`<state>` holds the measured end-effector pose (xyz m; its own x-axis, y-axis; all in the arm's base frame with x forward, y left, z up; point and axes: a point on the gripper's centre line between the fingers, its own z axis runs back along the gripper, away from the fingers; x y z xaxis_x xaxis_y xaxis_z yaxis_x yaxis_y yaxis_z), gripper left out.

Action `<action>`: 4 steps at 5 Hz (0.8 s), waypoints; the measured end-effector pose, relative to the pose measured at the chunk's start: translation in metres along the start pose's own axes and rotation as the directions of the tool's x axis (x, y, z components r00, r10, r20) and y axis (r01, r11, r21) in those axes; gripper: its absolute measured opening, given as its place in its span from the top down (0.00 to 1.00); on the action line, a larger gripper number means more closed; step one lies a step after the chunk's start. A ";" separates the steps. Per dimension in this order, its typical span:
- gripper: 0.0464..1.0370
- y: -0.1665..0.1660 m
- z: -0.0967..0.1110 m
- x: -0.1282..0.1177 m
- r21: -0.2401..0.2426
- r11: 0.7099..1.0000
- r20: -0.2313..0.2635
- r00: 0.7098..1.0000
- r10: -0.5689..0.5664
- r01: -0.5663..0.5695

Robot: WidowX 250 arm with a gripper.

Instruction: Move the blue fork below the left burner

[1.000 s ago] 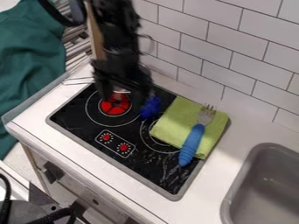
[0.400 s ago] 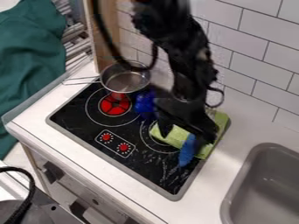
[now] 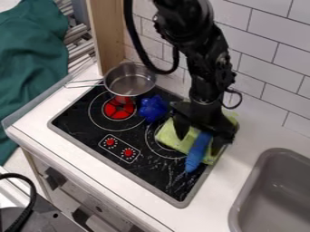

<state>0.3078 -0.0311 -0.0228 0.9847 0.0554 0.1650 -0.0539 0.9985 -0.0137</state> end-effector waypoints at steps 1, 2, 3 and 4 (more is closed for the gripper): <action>0.03 0.015 -0.003 0.009 0.004 0.999 0.006 0.999 0.043 -0.043; 0.03 0.018 -0.003 0.012 0.005 0.998 0.011 0.998 0.058 -0.058; 0.03 0.021 -0.006 0.011 0.018 0.998 0.006 0.998 0.062 -0.062; 0.03 0.022 -0.012 0.009 0.025 0.998 -0.007 0.998 0.062 -0.062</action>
<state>0.3175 -0.0086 -0.0330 0.9806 0.1171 0.1569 -0.1187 0.9929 0.0007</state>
